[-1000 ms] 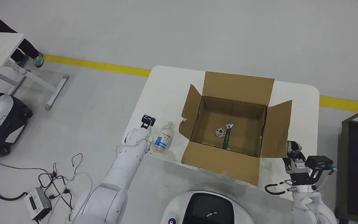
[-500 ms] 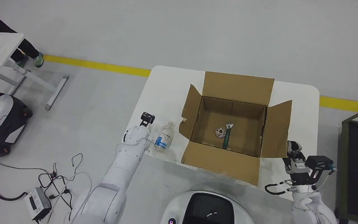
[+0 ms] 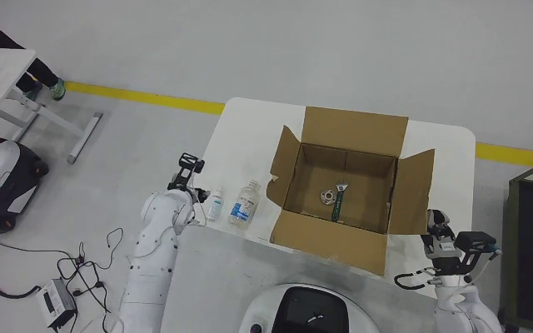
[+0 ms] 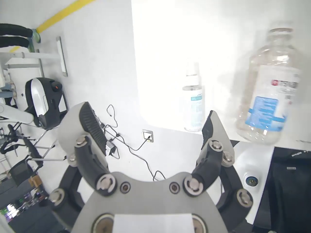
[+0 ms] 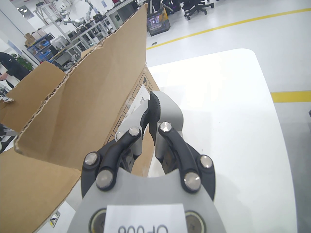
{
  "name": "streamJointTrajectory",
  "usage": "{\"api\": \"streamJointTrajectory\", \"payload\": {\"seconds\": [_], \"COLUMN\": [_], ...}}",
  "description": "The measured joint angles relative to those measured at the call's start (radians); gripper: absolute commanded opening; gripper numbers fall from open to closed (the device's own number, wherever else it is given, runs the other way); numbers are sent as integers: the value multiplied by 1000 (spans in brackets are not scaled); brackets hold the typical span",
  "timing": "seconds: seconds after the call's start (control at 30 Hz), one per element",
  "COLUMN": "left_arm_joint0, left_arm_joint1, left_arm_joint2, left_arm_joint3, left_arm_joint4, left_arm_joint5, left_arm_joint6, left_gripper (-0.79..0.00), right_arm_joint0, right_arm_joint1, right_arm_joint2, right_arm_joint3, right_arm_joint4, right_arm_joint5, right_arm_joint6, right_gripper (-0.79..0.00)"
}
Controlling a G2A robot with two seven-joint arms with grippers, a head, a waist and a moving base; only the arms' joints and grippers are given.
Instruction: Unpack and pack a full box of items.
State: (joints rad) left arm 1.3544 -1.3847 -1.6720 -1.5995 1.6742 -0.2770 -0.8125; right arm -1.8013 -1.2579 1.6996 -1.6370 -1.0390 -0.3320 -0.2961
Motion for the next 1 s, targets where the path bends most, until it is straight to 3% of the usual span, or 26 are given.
{"api": "streamJointTrajectory", "payload": {"seconds": [0.2,0.33,0.57,0.8,1.0], "left_arm_joint0": [111,117,49,10,10], "left_arm_joint1": [6,9,13,22,30], "left_arm_joint2": [-102,-86,3,75,96], "left_arm_joint3": [-303,-397,-426,-433,-425], "left_arm_joint4": [-216,-250,-302,-373,-426], "left_arm_joint5": [-41,-67,-96,-229,-308], "left_arm_joint6": [4,39,95,124,147], "left_gripper": [0,0,0,0,0], "right_arm_joint0": [0,0,0,0,-55], "right_arm_joint1": [0,0,0,1,4], "right_arm_joint2": [0,0,0,4,35], "right_arm_joint3": [0,0,0,-12,-134], "right_arm_joint4": [0,0,0,-13,-54], "right_arm_joint5": [0,0,0,6,7], "right_arm_joint6": [0,0,0,2,-15], "right_gripper": [-785,-785,-785,-785,-785]}}
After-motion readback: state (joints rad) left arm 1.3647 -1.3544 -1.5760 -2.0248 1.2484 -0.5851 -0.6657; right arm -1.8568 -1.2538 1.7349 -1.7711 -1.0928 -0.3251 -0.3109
